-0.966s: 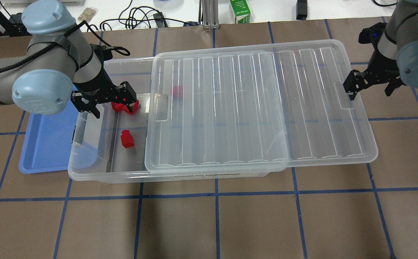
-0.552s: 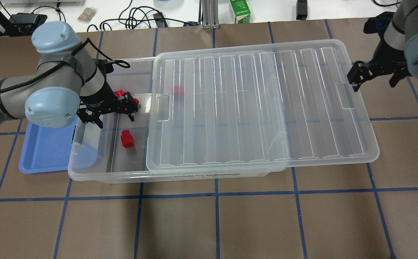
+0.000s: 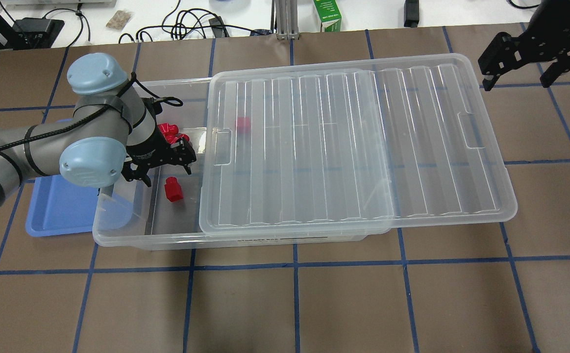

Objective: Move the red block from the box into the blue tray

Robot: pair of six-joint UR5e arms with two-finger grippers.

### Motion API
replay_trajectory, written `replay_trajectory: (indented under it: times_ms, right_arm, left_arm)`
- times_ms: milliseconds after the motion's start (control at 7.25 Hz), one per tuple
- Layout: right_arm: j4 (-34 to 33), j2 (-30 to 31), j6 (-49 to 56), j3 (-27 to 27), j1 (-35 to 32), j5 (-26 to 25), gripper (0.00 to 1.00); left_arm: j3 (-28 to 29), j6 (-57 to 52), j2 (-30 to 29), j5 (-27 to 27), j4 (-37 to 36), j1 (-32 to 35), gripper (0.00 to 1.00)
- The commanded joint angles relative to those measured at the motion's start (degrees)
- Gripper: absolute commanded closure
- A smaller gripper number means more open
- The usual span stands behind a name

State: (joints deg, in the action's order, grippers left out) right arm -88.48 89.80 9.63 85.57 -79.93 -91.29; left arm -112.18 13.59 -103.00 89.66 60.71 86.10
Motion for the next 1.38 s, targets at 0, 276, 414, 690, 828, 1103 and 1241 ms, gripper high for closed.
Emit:
replay_trajectory:
  times_ms: [0,276,414,690,828,1103,1241]
  right_arm:
    - [0.59,1.17,-3.65,0.39,-5.75,0.76,0.00]
    - [0.59,1.16,-3.66,0.39,-5.85,0.67,0.00]
    - [0.68,1.25,-3.66,0.30,-5.94,0.67,0.00]
    - [1.03,1.08,-3.83,0.13,-5.94,-0.11,0.00]
    - [1.29,1.08,-4.53,0.82,-6.03,0.84,0.00]
    - [0.51,1.51,-4.80,2.58,-6.46,0.76,0.00]
    - [-0.45,1.26,-4.63,2.41,-6.64,0.15,0.00]
  left_arm:
    - [-3.12,-0.92,-1.85,0.16,-6.21,0.12,0.00]
    - [-3.22,-1.81,-2.12,0.43,-6.48,-0.15,0.00]
    - [-3.39,-2.07,-2.55,0.43,-6.48,-0.23,0.00]
    - [-3.48,-2.42,-3.26,0.61,-6.13,-1.72,0.02]
    - [-4.70,-2.25,-3.61,0.43,-6.30,-1.73,0.08]
    - [-5.06,-2.25,-4.23,0.34,-6.57,-1.73,0.36]
    - [-5.24,-2.42,-4.23,0.43,-6.57,-1.73,0.66]
